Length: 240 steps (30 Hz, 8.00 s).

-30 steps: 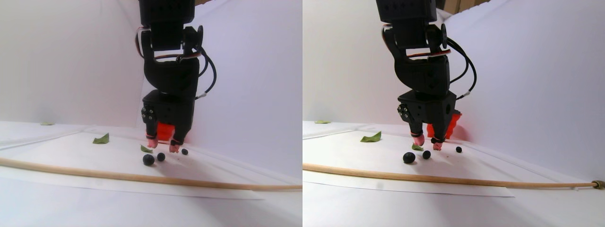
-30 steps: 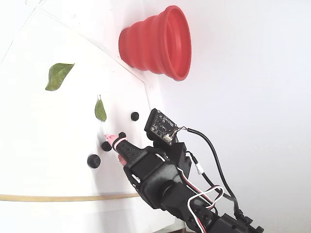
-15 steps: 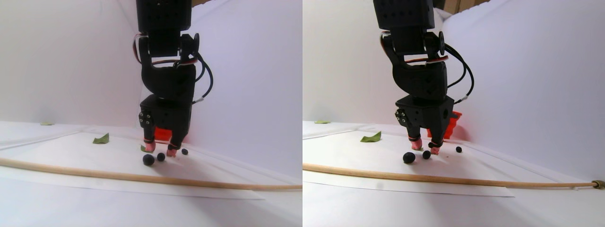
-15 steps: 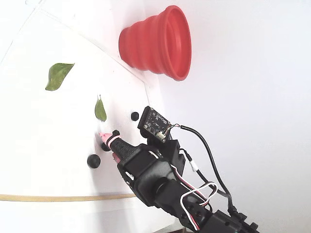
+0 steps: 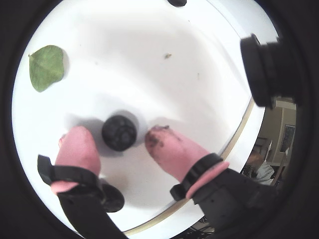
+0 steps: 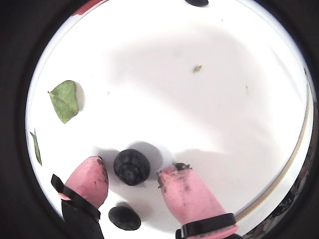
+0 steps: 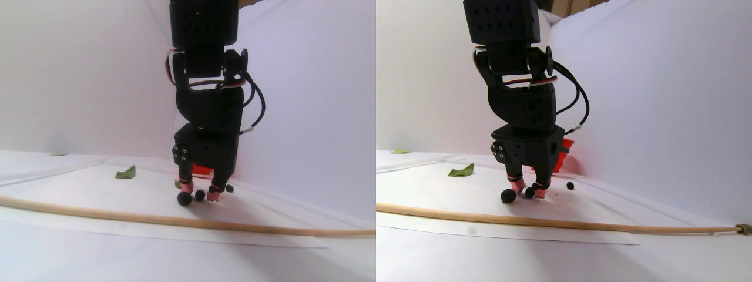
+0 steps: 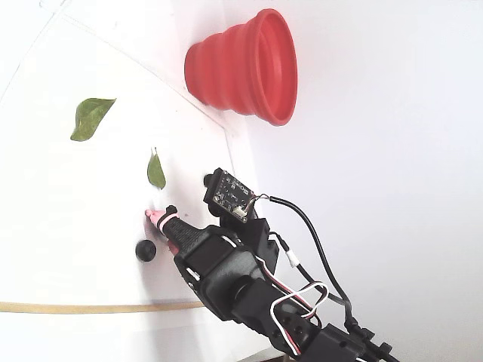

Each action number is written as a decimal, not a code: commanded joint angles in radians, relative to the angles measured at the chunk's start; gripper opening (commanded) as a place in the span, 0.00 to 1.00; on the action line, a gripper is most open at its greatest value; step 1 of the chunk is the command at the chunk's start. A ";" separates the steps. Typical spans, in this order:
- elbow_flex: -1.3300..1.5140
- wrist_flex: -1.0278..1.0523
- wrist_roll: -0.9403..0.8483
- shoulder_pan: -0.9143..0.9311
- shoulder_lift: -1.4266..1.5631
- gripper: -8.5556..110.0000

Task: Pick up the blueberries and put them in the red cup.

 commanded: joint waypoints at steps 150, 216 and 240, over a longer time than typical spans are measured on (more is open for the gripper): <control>-0.537 -0.137 -0.407 0.043 0.084 0.17; -0.620 -0.206 -0.368 0.049 0.043 0.23; -0.383 -0.287 -0.387 0.071 0.212 0.22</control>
